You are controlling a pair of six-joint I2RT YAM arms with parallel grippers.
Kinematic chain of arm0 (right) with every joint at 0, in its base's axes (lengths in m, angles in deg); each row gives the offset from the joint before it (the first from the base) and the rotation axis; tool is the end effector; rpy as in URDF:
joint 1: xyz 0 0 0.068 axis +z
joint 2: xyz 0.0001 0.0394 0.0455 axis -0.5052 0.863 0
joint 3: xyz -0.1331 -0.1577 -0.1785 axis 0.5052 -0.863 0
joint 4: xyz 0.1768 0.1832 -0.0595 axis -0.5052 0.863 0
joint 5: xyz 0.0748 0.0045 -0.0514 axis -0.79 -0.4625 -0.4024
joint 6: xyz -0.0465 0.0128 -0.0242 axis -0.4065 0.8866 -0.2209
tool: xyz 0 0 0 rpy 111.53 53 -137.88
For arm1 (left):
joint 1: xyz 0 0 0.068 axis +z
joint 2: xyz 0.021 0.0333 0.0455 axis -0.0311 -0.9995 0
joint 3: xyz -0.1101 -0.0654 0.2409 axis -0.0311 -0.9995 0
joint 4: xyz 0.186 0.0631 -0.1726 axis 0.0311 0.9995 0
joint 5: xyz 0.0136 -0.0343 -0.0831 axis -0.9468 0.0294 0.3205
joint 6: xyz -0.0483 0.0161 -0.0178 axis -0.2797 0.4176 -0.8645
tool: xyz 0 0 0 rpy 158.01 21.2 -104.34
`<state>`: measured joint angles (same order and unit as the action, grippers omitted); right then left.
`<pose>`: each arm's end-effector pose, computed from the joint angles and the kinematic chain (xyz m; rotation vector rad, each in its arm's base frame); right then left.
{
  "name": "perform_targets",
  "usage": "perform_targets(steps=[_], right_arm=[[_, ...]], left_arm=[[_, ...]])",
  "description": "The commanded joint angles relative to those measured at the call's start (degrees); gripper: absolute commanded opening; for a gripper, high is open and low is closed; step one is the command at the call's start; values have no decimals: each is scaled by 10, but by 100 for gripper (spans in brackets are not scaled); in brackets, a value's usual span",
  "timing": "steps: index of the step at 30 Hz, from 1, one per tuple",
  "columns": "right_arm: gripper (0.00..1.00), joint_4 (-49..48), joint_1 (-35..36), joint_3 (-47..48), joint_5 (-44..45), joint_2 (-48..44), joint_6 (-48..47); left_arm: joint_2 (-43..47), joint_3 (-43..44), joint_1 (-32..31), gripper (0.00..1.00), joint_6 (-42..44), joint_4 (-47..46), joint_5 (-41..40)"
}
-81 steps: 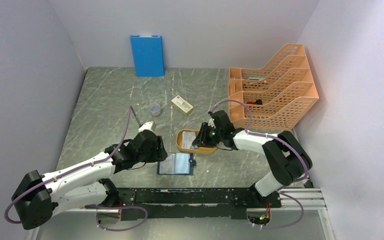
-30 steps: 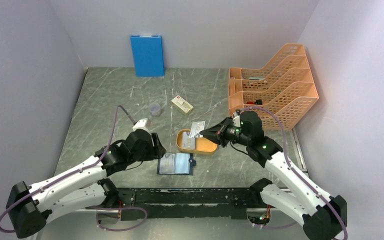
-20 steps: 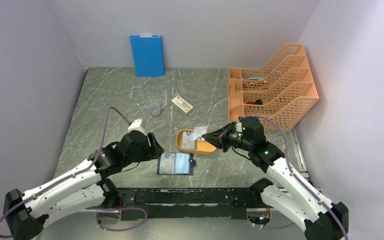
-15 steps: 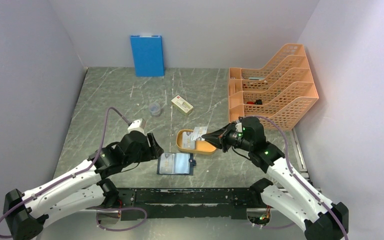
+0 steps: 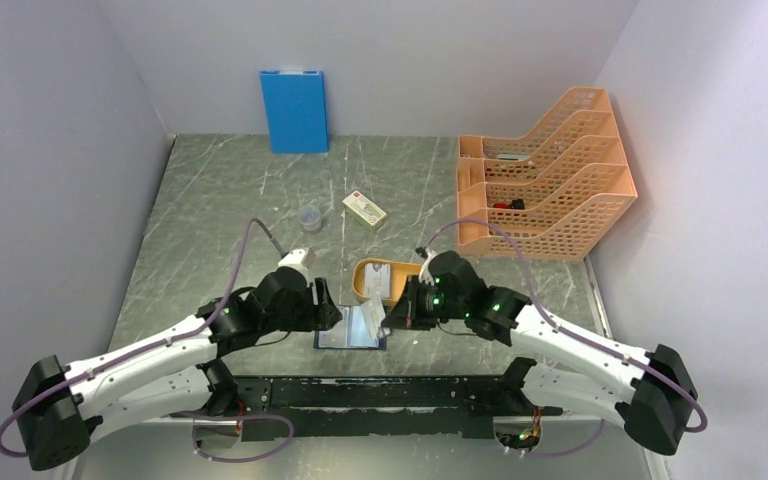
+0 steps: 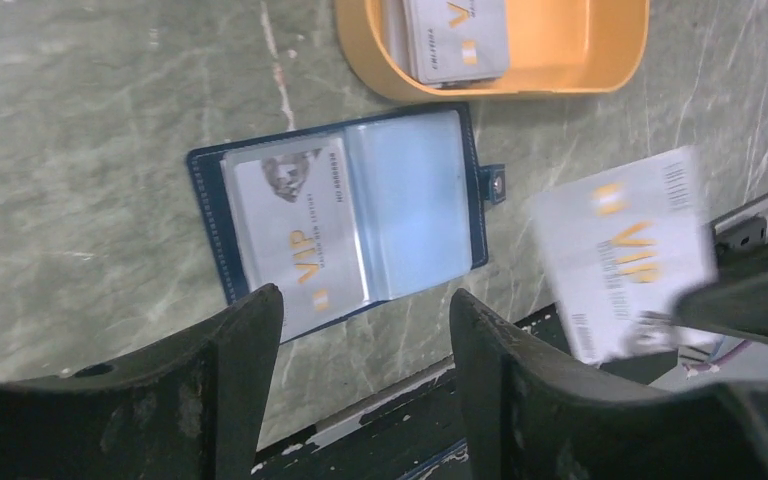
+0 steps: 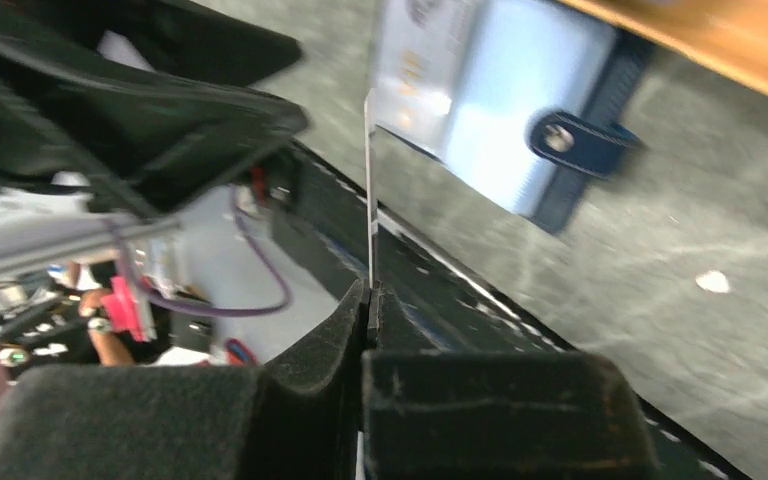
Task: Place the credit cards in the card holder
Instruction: Turn over the card slot in the card holder.
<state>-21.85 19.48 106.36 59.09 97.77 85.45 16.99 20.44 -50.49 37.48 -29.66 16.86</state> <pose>0.1264 0.1658 0.2449 -0.0808 2.5062 1.2398 0.1132 -0.1387 0.2145 0.0179 2.4099 -0.7340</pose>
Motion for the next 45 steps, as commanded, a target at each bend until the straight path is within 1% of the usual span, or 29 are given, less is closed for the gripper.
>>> perform_targets(steps=[1, 5, 9, 16, 20, 28, 37, 45], right_arm=[[0, -41, 25, -58, 32, 15, -41], [0, -52, 26, -88, 41, 34, -35], [0, -41, 25, -109, 65, 14, -28], [0, 7, 25, -107, 81, -18, -47], [0, 13, 26, -107, 84, -33, -48], [0, 17, 26, -101, 95, -32, -54], [0, 9, 26, -105, 92, -30, -53], [0, -6, 26, -107, 72, -26, -55]], left_arm=[[-45, 20, -30, 68, 21, -61, 13], [-106, 45, -56, 69, 27, -74, 0], [-165, 72, -76, 68, 31, -72, -23], [-232, 95, -82, 64, 37, -80, -41], [-277, 102, -82, 62, 36, -81, -49], [-319, 99, -86, 60, 38, -104, -41], [-332, 85, -88, 45, 33, -95, -60], [-336, 71, -88, 27, 24, -83, -76]])
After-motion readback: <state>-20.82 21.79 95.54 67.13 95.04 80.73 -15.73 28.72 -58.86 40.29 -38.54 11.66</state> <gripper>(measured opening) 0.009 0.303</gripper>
